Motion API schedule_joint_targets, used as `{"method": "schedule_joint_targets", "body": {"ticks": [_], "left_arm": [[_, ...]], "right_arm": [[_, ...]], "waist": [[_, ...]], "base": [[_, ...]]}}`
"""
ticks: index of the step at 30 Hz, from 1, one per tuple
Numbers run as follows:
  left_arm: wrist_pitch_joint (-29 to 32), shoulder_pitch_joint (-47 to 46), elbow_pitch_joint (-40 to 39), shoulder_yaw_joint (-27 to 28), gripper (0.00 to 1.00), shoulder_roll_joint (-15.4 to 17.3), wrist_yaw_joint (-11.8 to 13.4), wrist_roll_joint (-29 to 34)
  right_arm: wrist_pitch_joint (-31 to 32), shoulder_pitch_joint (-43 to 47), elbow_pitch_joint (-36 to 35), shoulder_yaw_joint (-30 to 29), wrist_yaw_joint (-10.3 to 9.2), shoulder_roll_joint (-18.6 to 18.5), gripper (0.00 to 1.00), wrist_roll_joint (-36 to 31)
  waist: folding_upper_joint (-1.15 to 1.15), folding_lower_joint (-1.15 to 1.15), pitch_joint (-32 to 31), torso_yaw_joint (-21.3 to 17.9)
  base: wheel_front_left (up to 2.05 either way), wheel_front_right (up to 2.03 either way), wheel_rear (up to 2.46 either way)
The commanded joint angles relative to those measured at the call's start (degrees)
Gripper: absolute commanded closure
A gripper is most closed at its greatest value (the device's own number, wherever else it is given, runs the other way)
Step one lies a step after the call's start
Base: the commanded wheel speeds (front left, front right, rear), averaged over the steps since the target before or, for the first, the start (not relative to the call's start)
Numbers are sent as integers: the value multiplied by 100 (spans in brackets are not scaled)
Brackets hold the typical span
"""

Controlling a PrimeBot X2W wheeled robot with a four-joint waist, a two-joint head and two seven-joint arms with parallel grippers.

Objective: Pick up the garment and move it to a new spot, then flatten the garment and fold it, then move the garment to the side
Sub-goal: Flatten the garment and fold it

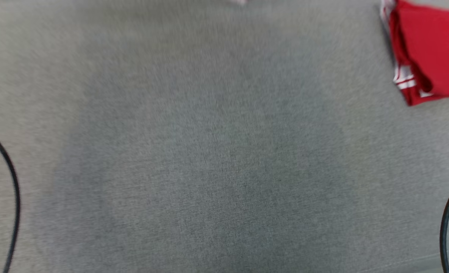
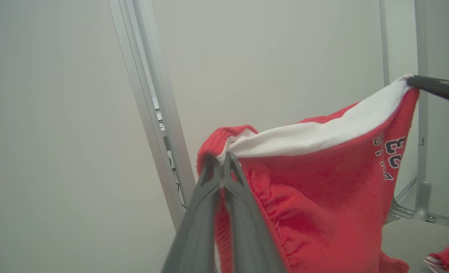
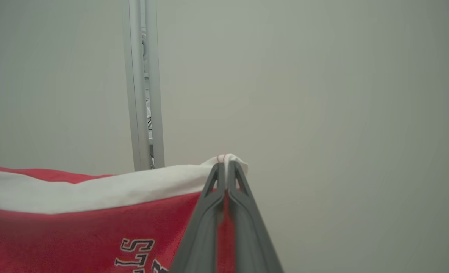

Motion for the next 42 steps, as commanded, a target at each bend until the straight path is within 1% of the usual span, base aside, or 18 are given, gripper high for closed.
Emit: {"method": "schedule_joint_targets", "body": {"ticks": [1,2,3,5,8,10,13,16,17,21,25,28,31,33,35,42], "left_arm": [[-326,-220,251,-128,100,80,-2,39],[-532,-422,390,-210,100,104,-3,32],[-745,-652,495,-293,100,141,-3,17],[-1016,-921,680,-488,100,203,-4,6],[-1198,-1168,823,-692,100,264,-4,-107],[-1235,-1306,730,-762,100,297,-4,-174],[-1236,-1021,391,-728,100,367,-5,-370],[-1232,-517,6,-854,100,490,-5,-647],[-1232,-517,6,-854,100,490,-5,-647],[-1233,438,-624,-1182,100,814,-5,-1135],[-1234,1661,-1354,-1249,100,1219,-5,-1533],[-1234,2624,-1862,-1164,100,1444,-5,-1583],[-1234,3576,-2304,-1065,100,1548,-5,-1469],[-1235,4180,-2574,-1054,100,1573,-4,-1313],[-1235,4736,-2719,-945,100,1507,-2,-1173],[-1235,6308,-2867,-502,100,1121,66,-427]], "right_arm": [[-110,-193,156,-190,-2,70,100,-188],[-139,-358,209,-336,-2,106,100,-338],[-156,-543,96,-532,-2,138,100,-478],[-156,-598,-158,-837,-2,213,100,-814],[-153,-513,-645,-1311,-2,282,100,-1332],[-153,-409,-906,-1578,-2,303,100,-1611],[-150,-103,-1100,-1683,-2,329,100,-1883],[-150,366,-1177,-1517,-2,334,100,-1795],[-150,366,-1177,-1517,-2,334,100,-1795],[-151,1250,-1280,-1381,-2,301,100,-1589],[-150,2412,-1657,-1275,-2,168,100,-1217],[-150,3314,-2109,-1072,-3,-29,100,-879],[-151,4250,-2537,-921,-3,-261,100,-699],[-152,4817,-2805,-917,-3,-386,100,-629],[-152,5380,-3036,-958,-3,-487,100,-581],[-151,6955,-3702,-1088,-8,-743,100,-537]], "waist": [[0,0,1035,-220],[0,0,1132,-267],[0,0,1254,-312],[0,0,1448,-360],[0,0,1681,-369],[0,0,1839,-333],[0,0,1966,-251],[0,0,1922,-145],[0,0,1922,-145],[0,0,1629,-48],[0,0,1187,28],[0,0,797,75],[0,0,392,87],[0,0,120,100],[0,0,-155,123],[0,0,-1018,114]], "base": [[0,0,0],[0,0,0],[0,0,0],[0,0,0],[0,0,0],[0,0,0],[0,0,0],[0,0,0],[0,0,0],[0,0,0],[0,0,0],[0,0,0],[0,0,0],[0,0,0],[0,0,0],[0,0,0]]}}
